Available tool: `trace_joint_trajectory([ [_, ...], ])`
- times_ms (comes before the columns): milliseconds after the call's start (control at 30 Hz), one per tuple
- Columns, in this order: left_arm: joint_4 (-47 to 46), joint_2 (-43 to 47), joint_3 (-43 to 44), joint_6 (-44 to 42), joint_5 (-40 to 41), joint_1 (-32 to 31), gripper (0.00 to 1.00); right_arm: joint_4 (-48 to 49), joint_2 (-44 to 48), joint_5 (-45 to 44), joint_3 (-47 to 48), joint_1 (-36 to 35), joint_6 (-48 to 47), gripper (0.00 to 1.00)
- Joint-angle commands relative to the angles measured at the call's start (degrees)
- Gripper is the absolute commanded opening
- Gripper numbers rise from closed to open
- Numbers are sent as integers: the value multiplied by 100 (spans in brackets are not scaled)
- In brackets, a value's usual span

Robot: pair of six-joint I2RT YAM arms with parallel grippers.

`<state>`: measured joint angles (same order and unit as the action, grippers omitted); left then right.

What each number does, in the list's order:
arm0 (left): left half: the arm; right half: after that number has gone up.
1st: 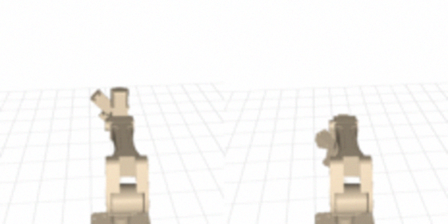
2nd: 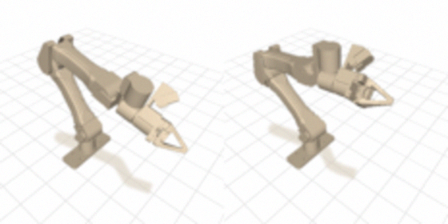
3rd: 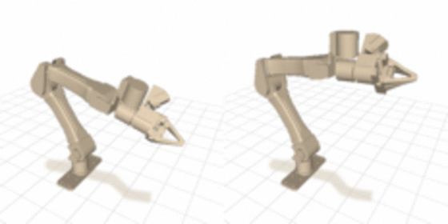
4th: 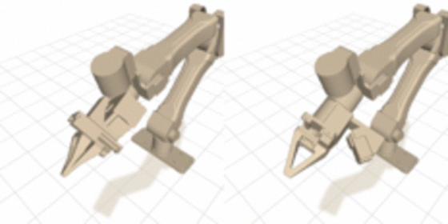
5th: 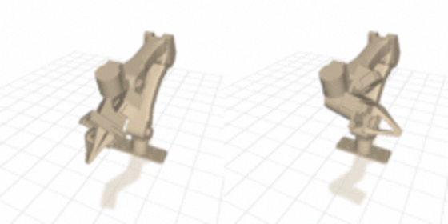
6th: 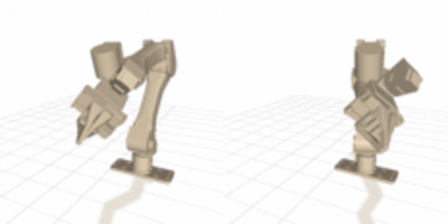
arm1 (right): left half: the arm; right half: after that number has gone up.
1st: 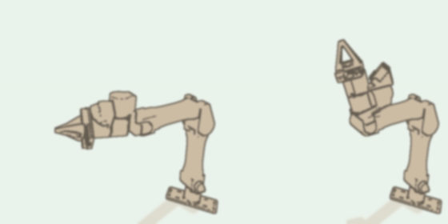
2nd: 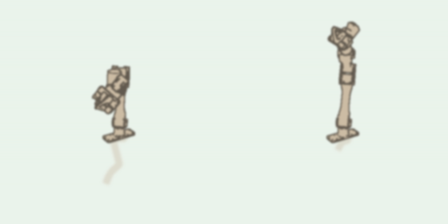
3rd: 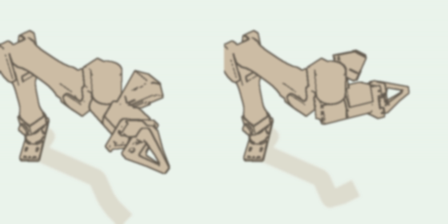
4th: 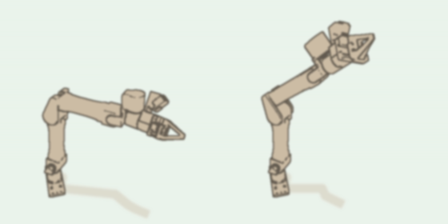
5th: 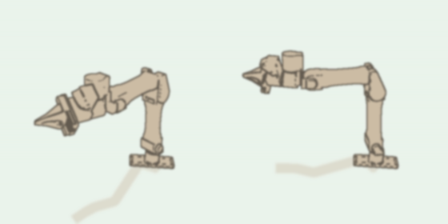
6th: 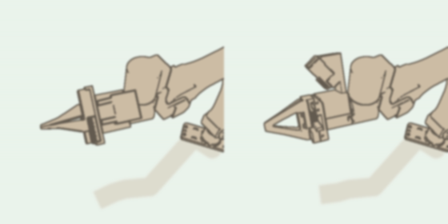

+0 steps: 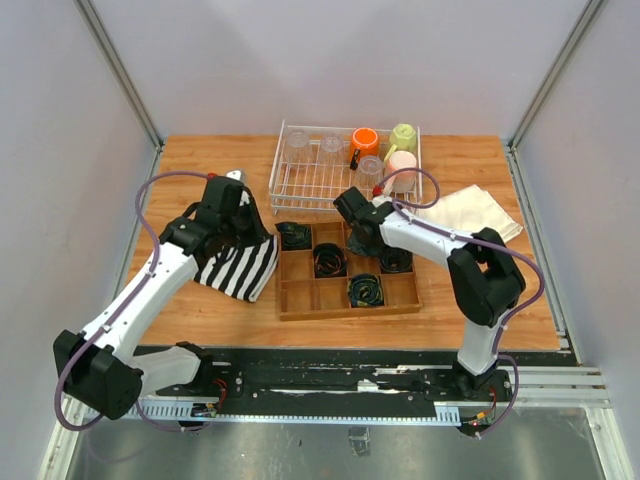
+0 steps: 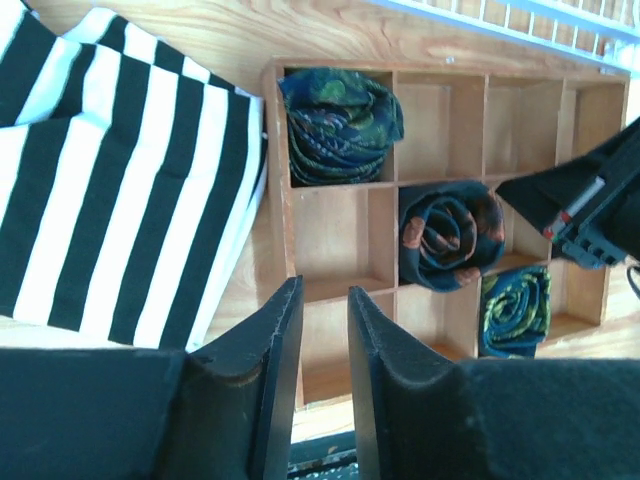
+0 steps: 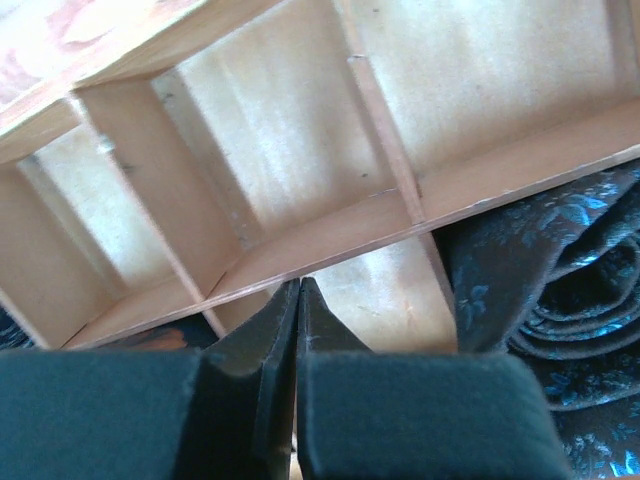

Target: Load the cups into the dish rack

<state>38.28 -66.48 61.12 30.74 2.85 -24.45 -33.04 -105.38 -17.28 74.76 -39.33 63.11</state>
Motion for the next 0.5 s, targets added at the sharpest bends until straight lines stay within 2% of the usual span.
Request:
trace_joint_trajectory([
  [0, -154, -33, 430, -193, 227, 217, 33, 395, 658, 299, -113, 41, -498, 1],
  [100, -257, -141, 773, -300, 206, 417, 44, 403, 1405, 374, -535, -27, -840, 1],
  [167, -338, -219, 1040, -375, 156, 569, 60, 326, 1928, 305, -770, -62, -1179, 1],
  [200, -377, -266, 1161, -409, 125, 650, 70, 306, 2292, 269, -869, -72, -1374, 1],
  [233, -440, -323, 1267, -445, 64, 730, 93, 308, 2549, 219, -936, -74, -1647, 2],
  [267, -497, -369, 1358, -472, 6, 810, 99, 284, 2791, 135, -992, -70, -1904, 6],
  [333, -564, -515, 1578, -521, -99, 966, 100, 145, 3256, -162, -1061, -61, -2414, 25],
  [400, -574, -716, 1787, -575, -202, 1133, 100, 83, 3680, -589, -1130, -40, -2969, 51],
  [467, -539, -993, 2000, -577, -370, 1263, 100, -32, 4061, -1089, -1121, 85, -3392, 71],
])
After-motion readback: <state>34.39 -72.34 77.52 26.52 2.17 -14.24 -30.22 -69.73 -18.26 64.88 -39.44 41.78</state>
